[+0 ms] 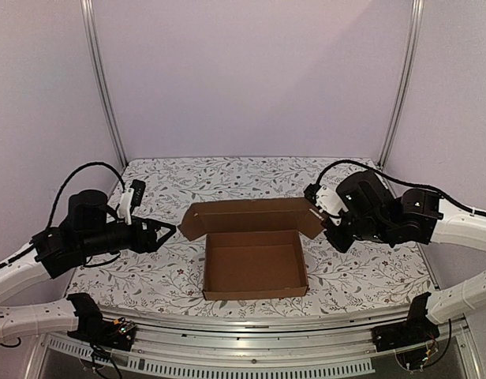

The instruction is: Fold the paper box

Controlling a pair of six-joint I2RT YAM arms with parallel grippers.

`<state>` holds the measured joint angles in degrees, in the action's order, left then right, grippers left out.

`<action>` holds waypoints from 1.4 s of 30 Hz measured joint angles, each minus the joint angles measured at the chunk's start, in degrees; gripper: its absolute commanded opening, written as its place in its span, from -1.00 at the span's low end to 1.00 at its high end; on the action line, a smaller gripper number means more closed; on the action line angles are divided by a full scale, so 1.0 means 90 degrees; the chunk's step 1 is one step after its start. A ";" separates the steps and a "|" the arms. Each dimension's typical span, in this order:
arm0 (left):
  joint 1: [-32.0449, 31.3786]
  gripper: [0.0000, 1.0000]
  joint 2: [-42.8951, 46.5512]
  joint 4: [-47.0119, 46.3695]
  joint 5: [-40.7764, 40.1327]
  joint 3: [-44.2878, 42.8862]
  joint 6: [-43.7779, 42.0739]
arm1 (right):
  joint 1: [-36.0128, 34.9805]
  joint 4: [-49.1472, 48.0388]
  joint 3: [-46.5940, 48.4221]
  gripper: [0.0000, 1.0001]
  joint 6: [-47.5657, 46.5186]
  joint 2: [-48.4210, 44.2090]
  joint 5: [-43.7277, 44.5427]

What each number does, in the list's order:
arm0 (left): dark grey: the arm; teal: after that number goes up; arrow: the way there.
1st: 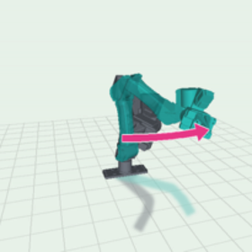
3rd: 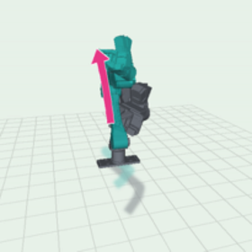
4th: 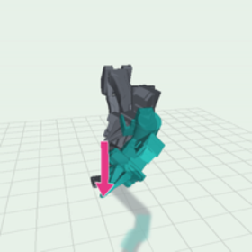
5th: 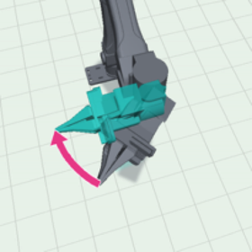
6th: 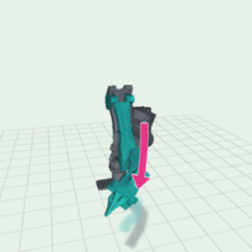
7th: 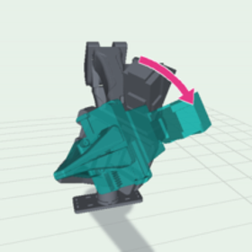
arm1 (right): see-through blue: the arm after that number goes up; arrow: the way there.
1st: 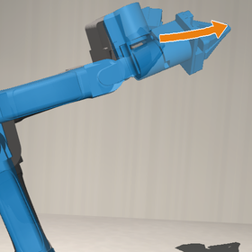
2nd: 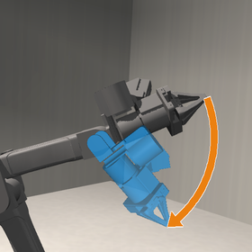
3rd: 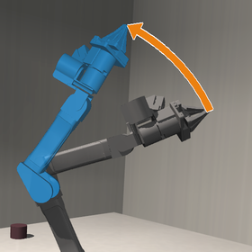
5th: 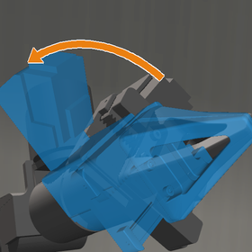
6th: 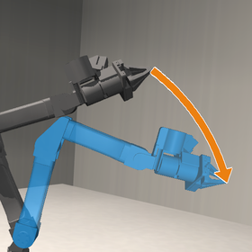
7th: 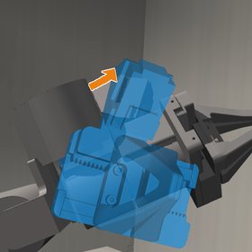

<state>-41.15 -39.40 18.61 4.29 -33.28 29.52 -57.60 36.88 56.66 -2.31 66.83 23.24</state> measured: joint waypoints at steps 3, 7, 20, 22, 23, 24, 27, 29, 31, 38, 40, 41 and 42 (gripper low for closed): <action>-0.0002 0.33 -0.0129 -0.0340 0.0075 0.0279 0.0002 | 0.0095 0.0058 0.0032 -1.00 0.0175 0.0036 -0.0170; 0.0000 0.32 -0.0104 -0.0906 0.0095 0.0656 -0.0092 | 0.0148 0.0124 0.0044 -1.00 0.0282 0.0041 -0.0355; -0.0002 0.32 -0.0396 -0.3276 -0.0219 0.1525 -0.1503 | 0.0262 0.0255 0.0044 -1.00 0.0328 -0.0073 -0.0770; -0.0002 0.30 -0.0503 -0.3560 -0.0216 0.1603 -0.1761 | 0.0282 0.0260 0.0044 -1.00 0.0328 -0.0078 -0.0821; -0.0002 0.29 -0.0568 -0.3674 -0.0219 0.1622 -0.1904 | 0.0289 0.0260 0.0044 -1.00 0.0328 -0.0080 -0.0835; -0.0002 0.28 -0.0644 -0.3781 -0.0221 0.1630 -0.2040 | 0.0294 0.0262 0.0044 -1.00 0.0328 -0.0083 -0.0852; 0.0000 0.23 -0.0840 -0.4070 -0.0192 0.1634 -0.2368 | 0.0311 0.0262 0.0044 -1.00 0.0328 -0.0083 -0.0918; 0.0000 0.18 -0.0981 -0.4252 -0.0104 0.1632 -0.2569 | 0.0328 0.0262 0.0044 -1.00 0.0328 -0.0083 -0.0957; 0.0000 0.06 -0.1127 -0.4398 0.0002 0.1632 -0.2739 | 0.0333 0.0262 0.0046 -1.00 0.0328 -0.0083 -0.0976; -0.0002 -0.27 -0.1518 -0.4493 0.0299 0.1586 -0.3123 | 0.0338 0.0282 0.0090 -1.00 0.0347 -0.0083 -0.1018; -0.0002 -0.34 -0.1571 -0.4500 0.0340 0.1559 -0.3172 | 0.0338 0.0284 0.0090 -1.00 0.0350 -0.0083 -0.1037; -0.0002 -0.37 -0.1591 -0.4503 0.0357 0.1540 -0.3208 | 0.0338 0.0284 0.0090 -1.00 0.0352 -0.0083 -0.1054; -0.0002 -0.39 -0.1596 -0.4503 0.0369 0.1523 -0.3225 | 0.0338 0.0282 0.0090 -1.00 0.0357 -0.0083 -0.1069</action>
<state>-41.17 -53.76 -21.91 7.62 -19.57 0.49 -54.57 39.42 57.47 0.91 66.08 13.63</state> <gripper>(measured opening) 0.337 0.003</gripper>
